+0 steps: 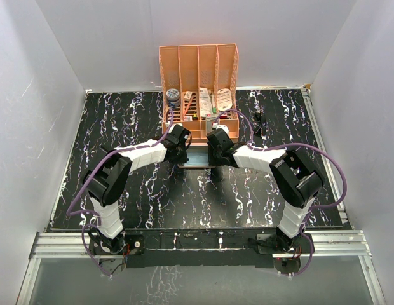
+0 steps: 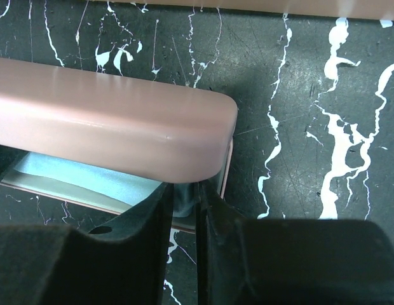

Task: Organize the sunglasses
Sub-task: Place the glasses cleaning cloth in the sunglasses case.

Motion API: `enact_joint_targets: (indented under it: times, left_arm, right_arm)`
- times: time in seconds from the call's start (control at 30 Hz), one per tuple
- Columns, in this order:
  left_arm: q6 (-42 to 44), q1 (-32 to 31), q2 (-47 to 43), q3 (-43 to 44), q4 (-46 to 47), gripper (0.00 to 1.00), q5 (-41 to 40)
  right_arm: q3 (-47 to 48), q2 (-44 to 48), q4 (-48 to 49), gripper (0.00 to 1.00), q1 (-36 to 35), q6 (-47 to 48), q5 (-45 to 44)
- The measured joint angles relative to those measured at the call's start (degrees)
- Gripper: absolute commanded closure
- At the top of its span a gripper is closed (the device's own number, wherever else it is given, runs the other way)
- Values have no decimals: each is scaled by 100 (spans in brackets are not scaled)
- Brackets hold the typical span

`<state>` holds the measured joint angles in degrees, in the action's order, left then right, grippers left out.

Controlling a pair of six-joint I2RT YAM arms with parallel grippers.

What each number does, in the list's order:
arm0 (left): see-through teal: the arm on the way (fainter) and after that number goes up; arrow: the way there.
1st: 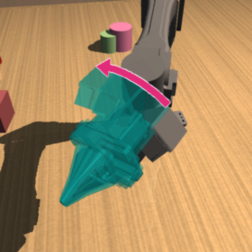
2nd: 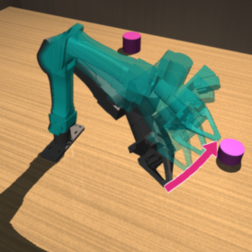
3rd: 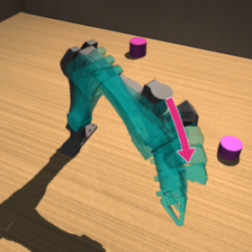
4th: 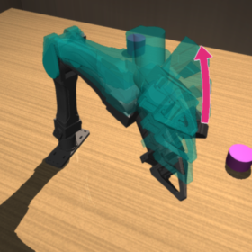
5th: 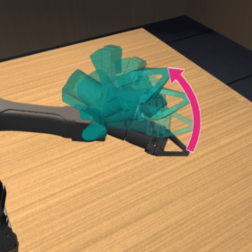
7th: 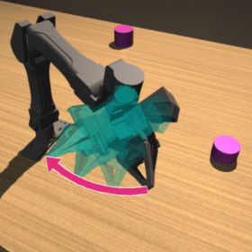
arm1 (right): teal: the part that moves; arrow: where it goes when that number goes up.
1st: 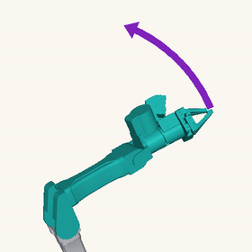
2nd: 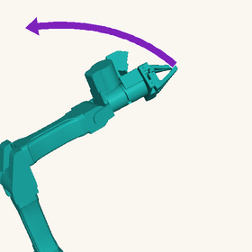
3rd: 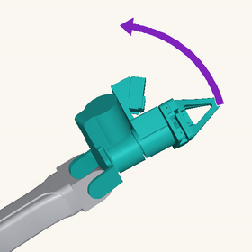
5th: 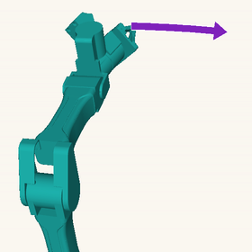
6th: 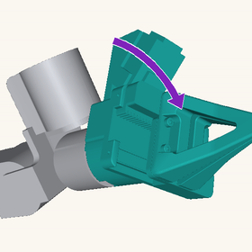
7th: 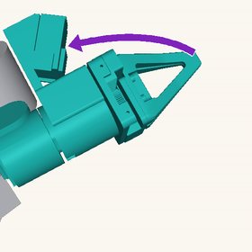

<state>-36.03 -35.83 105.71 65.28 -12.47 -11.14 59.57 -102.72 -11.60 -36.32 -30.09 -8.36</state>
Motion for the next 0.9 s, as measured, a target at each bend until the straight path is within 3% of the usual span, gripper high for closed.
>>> enact_joint_targets:
  times: [0.9]
  left_arm:
    - [92,4,-7,131,-278,85,-138]
  right_arm:
    - [144,2,-107,75,0,7,-28]
